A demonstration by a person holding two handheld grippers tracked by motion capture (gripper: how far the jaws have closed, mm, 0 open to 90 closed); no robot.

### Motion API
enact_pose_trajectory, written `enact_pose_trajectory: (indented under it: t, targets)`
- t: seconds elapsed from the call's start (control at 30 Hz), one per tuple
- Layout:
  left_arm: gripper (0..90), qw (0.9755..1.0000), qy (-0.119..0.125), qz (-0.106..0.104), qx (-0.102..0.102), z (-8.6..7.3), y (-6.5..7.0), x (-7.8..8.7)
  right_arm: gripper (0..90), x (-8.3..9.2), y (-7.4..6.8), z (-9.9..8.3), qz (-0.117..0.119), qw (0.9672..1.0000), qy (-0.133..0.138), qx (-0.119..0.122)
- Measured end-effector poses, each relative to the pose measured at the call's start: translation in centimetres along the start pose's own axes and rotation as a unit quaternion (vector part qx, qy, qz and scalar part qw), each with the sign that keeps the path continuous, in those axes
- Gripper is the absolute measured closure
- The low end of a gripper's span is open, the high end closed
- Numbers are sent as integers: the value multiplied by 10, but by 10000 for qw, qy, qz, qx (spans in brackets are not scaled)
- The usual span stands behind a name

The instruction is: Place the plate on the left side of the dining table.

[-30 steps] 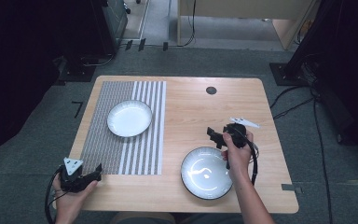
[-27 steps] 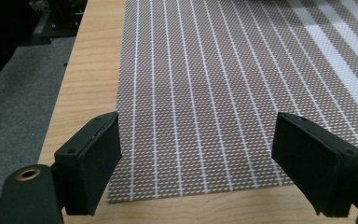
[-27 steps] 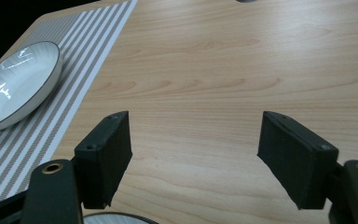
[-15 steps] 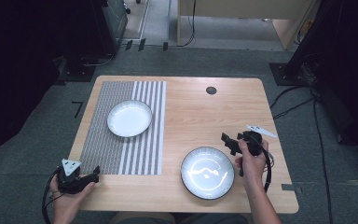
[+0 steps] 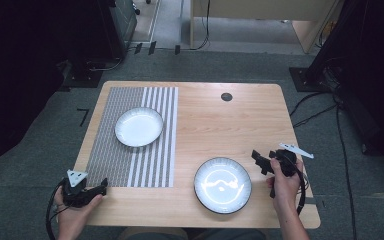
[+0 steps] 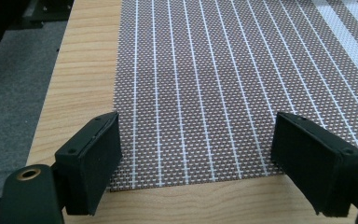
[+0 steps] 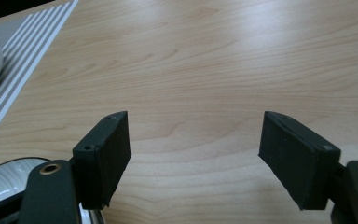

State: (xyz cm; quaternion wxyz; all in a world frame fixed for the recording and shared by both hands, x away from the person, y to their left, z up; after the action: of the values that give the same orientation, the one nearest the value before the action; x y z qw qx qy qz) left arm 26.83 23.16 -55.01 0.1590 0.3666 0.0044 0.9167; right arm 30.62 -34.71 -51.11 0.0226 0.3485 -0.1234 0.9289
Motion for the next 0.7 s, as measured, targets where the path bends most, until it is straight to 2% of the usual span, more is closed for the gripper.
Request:
enact_pose_trajectory:
  t: [0.2, 0.37, 0.7]
  targets:
    - [159, 10000, -4, -40, 45, 0, -1, 0, 237, 8, 21, -8, -143, 9999, -2, 63]
    - [158, 10000, 6, -49, 62, 0, -1, -1, 233, 15, 38, -15, -223, 9997, -28, -22]
    - [159, 10000, 9, -45, 66, 0, -1, -1, 224, 25, 70, -33, -455, 9989, -98, 15]
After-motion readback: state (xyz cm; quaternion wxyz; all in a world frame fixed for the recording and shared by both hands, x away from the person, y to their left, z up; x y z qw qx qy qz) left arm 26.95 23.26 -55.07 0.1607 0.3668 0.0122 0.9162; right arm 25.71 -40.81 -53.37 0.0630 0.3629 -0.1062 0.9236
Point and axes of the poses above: each handheld gripper's, and its own axes: x roughly backward along the jaws, z roughly out of its top, y roughly to its right, the point moved 5 cm from there along -x, roughly forward along the jaws, and after that the axes turned 12 degrees about -z, right-handed, at the moved point
